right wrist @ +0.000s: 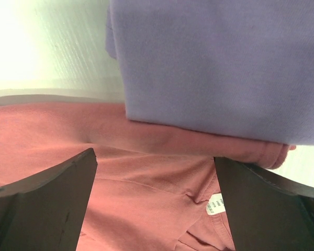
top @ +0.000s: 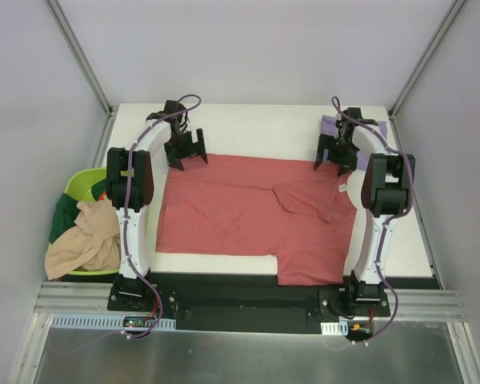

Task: Fold and stack the t-shirts
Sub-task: Grap the side of the flattened tshirt closest away from the robot with both arms

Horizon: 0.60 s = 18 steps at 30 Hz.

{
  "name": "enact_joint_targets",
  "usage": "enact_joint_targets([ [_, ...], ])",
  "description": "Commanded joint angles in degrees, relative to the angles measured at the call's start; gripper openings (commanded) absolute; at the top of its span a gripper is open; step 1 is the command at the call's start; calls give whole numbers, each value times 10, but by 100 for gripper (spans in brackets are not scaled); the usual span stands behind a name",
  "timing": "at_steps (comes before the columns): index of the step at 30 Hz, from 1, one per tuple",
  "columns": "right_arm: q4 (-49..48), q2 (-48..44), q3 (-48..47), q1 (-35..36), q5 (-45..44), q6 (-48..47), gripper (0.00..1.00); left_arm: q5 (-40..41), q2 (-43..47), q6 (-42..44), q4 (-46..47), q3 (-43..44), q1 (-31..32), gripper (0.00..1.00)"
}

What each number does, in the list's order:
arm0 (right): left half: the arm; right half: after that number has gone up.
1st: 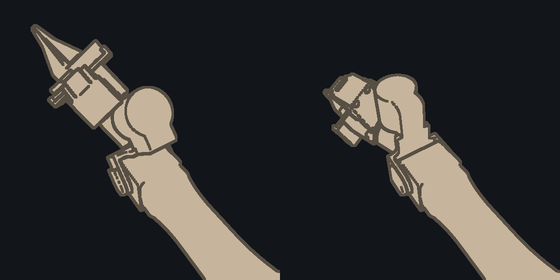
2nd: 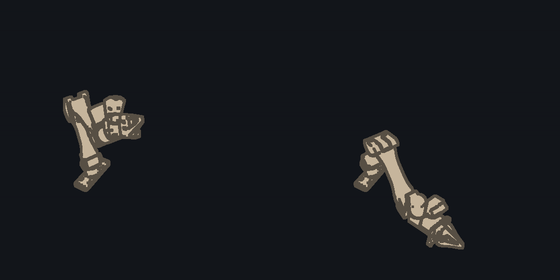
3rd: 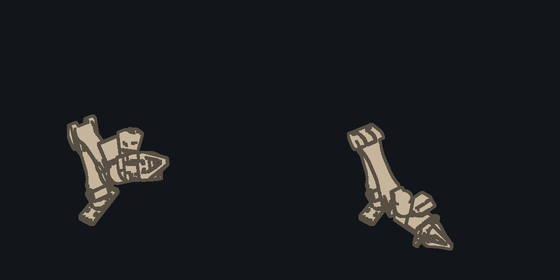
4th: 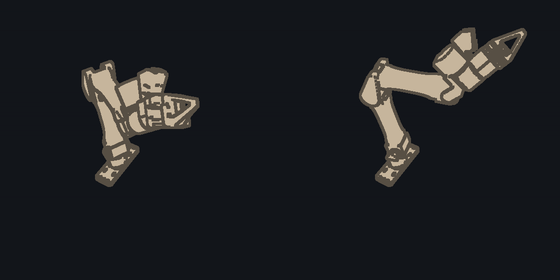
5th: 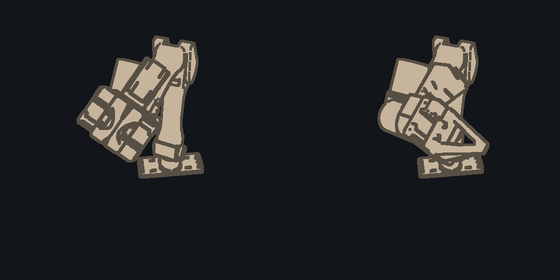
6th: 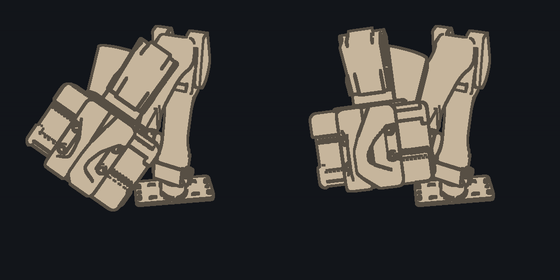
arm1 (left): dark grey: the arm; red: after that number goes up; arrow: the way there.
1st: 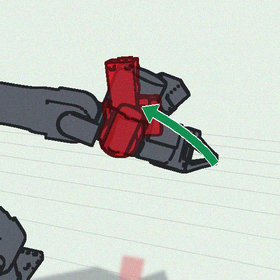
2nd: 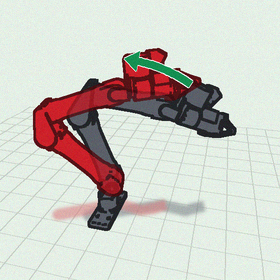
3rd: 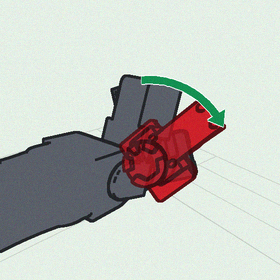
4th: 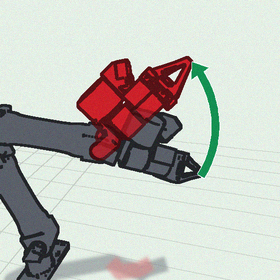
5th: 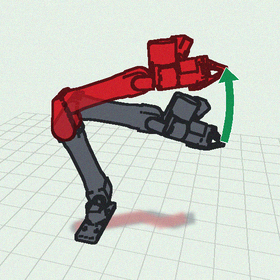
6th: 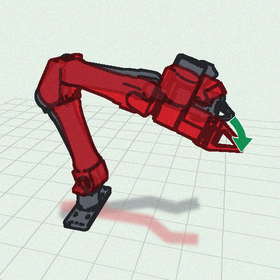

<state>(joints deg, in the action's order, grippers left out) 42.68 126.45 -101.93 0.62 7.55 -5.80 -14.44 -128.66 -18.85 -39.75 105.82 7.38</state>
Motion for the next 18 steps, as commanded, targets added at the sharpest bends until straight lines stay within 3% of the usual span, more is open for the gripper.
enact_joint_targets([
  [1,-15,-62,27,-4,4,-6,96,-2,46,4,-8,11,-7,99],
  [5,-22,-136,90,-4,-12,-3,96,2,119,-7,-7,-51,-5,99],
  [10,-40,-239,196,8,-63,2,96,54,243,-46,-5,-196,11,99],
  [18,-44,-398,367,120,-111,22,96,138,466,-162,-2,-458,97,99],
])
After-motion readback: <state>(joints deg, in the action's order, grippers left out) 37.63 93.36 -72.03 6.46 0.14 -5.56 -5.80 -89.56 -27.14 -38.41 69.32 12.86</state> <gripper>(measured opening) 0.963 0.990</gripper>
